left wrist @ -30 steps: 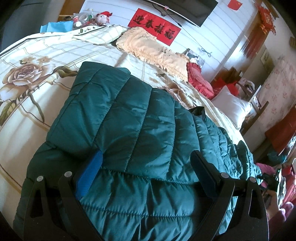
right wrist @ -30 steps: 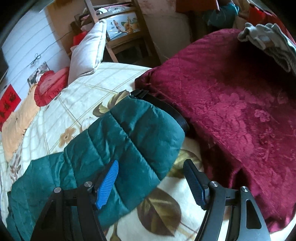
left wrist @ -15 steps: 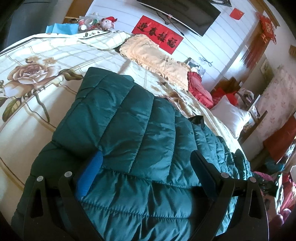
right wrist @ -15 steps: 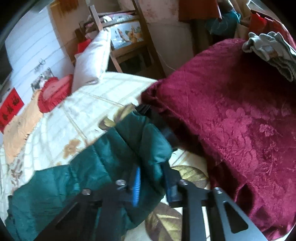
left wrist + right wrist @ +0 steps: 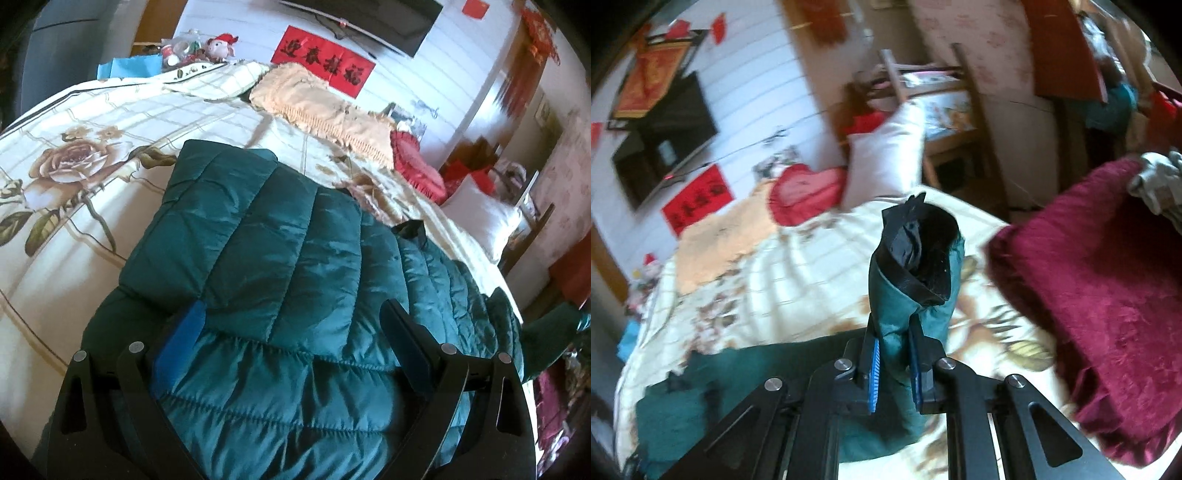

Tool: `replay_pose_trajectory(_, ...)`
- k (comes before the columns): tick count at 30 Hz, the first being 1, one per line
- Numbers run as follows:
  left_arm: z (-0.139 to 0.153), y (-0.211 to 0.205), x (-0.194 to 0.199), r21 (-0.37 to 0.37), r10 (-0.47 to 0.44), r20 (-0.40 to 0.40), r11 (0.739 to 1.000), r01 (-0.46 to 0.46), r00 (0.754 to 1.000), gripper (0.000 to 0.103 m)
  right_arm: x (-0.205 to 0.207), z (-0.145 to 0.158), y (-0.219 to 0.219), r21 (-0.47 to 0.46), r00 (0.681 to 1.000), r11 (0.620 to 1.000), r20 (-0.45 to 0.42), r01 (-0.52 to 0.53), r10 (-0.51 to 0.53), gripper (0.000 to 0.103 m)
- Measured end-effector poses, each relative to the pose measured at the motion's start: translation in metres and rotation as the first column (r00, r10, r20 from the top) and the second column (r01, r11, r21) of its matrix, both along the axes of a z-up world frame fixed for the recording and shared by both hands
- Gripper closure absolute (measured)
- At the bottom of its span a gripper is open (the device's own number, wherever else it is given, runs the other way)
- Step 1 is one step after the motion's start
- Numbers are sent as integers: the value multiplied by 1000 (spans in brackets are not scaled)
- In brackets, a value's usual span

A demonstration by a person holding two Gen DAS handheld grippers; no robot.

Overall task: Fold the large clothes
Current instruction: 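Grasp the sleeve cuff with the right tool and lift it, then fold the held sleeve across the jacket body toward the left tool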

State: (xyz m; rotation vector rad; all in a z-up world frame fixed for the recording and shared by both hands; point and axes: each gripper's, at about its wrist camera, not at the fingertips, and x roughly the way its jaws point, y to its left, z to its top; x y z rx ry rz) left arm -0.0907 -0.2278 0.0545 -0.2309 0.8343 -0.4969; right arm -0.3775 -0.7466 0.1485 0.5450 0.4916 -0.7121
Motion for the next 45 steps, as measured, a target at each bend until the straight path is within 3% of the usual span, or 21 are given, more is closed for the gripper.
replay_pose_trajectory(7, 11, 4, -6, 17, -17, -5, 1000, 17, 1000, 7, 45, 13, 64, -21, 979, 979, -11, -204, 204, 91)
replay_pose_trajectory(14, 25, 10, -17, 48, -24, 45, 999, 22, 999, 7, 84, 7, 113, -14, 946, 946, -22, -323, 323, 91)
replay_pose_trajectory(35, 35, 30, -18, 28, -18, 35, 999, 17, 999, 7, 167, -20, 228, 42, 827, 829, -67, -557, 559, 91)
replay_pose_trajectory(45, 31, 38, -15, 26, -6, 21, 1000, 6, 1000, 7, 192, -26, 263, 68, 771, 774, -69, -630, 633, 91)
